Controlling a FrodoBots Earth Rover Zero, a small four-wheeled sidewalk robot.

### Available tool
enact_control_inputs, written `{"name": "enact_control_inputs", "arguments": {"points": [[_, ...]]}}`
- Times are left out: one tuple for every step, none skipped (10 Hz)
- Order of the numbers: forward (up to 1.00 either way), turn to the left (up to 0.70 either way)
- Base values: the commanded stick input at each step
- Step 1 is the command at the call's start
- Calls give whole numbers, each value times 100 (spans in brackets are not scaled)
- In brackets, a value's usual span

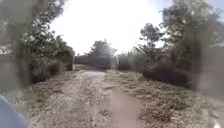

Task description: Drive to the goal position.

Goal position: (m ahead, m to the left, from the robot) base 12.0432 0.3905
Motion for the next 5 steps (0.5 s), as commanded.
{"name": "enact_control_inputs", "arguments": {"points": [[100,27],[100,27],[100,27],[100,27],[100,27]]}}
